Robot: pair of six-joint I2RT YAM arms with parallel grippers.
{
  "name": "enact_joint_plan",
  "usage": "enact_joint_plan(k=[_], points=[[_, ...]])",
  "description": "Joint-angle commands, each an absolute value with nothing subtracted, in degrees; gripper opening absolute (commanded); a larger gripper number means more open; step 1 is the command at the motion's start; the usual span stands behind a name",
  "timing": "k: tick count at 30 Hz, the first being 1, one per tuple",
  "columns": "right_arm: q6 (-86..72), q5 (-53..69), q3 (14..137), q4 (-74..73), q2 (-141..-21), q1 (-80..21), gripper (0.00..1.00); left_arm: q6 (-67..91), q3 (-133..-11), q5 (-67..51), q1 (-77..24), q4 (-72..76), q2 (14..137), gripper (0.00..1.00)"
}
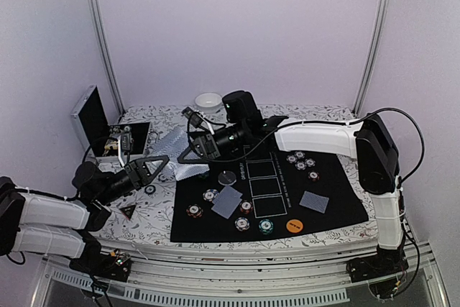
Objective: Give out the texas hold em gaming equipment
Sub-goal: Adjust the face-down deck piles, then pick up the poker card from the face-down deck piles.
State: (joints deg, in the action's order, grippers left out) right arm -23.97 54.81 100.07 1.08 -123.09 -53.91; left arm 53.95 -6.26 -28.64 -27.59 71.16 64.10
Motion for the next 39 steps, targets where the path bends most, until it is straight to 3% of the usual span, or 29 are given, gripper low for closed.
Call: enact_joint_plan(k=[1,7,12,24,31,35,39], points=[[-22.29,55.68,100.11,2.10,-122.29,-54.71,0.05,54.10,-6.17,-26.09,-27.16,70.57,63.60,0.00],[-28.83,53.94,98.96,1.97,-125.98,-52.34,0.10,54.21,-8.13,-15.82,-27.00,54.20,61.75,0.00],[-32.20,51.69,96.36,1.89,-128.01,-51.09,0.14,52.47,-9.20,-13.34,-26.63,53.55,65.01,0.00],[-33.37,51.49,95.79,1.88,-133.94,-50.53,0.18,53.16,-5.44,-17.05,-26.37,70.62,86.26,0.00],[-34.44,52.39,95.20,1.69,-134.03,-50.45,0.24,54.38,-4.71,-17.97,-25.61,78.30,92.20,0.00],[-34.44,52.41,94.90,1.51,-134.03,-50.51,0.22,52.60,-5.32,-17.07,-25.12,74.38,91.85,0.00],[-34.78,52.49,94.17,1.41,-134.03,-50.51,0.10,52.02,-5.32,-16.99,-24.58,73.95,91.93,0.00]])
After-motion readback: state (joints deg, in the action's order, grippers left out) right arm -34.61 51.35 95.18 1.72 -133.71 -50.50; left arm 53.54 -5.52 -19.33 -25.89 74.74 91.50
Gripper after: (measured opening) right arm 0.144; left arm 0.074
